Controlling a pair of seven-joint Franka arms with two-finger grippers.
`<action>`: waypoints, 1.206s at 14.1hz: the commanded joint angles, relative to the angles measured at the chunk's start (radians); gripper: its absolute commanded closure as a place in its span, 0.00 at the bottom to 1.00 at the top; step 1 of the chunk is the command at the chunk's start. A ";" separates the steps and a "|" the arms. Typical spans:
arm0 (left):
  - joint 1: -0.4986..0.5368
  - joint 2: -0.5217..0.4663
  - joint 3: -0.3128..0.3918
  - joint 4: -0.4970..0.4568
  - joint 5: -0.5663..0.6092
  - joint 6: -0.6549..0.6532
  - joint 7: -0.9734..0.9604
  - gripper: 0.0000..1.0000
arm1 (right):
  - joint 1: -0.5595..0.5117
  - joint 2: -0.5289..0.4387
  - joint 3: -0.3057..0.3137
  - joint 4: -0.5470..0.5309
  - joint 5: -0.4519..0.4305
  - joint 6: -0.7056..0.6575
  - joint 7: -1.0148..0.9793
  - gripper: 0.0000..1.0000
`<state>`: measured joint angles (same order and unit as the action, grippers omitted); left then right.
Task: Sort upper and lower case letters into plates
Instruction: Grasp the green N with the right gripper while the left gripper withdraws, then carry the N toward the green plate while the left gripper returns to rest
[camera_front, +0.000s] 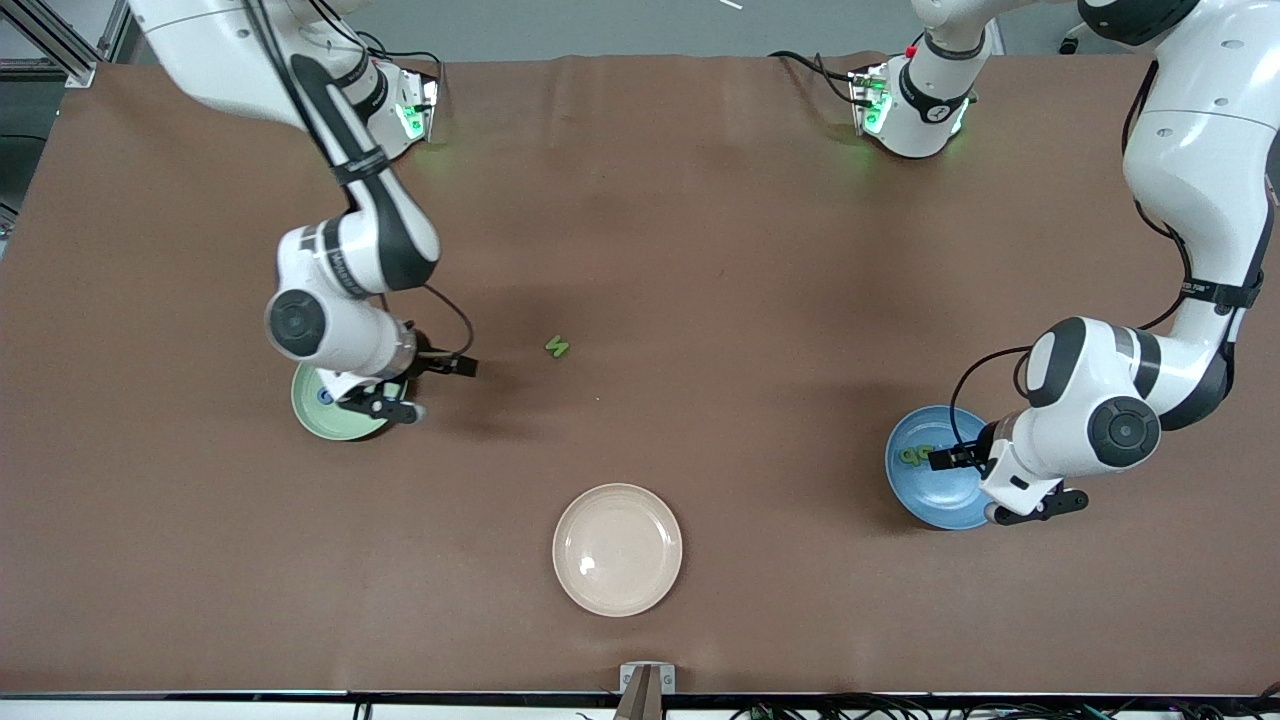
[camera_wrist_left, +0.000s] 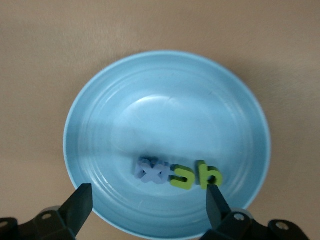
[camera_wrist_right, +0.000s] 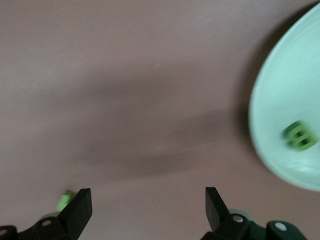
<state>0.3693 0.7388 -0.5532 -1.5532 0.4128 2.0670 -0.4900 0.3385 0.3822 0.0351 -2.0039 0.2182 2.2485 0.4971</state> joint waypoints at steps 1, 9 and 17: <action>0.011 -0.076 -0.040 -0.013 0.020 -0.022 -0.001 0.00 | 0.079 -0.016 -0.012 -0.024 0.001 0.049 0.162 0.00; 0.017 -0.317 -0.047 -0.008 0.008 -0.155 0.100 0.00 | 0.240 0.030 -0.015 -0.024 -0.066 0.146 0.671 0.00; 0.013 -0.538 -0.053 0.031 -0.092 -0.487 0.106 0.00 | 0.310 0.130 -0.017 -0.064 -0.125 0.327 0.811 0.20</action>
<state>0.3780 0.2545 -0.6040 -1.5382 0.3518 1.6609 -0.4097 0.6314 0.5226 0.0296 -2.0365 0.1109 2.5439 1.2779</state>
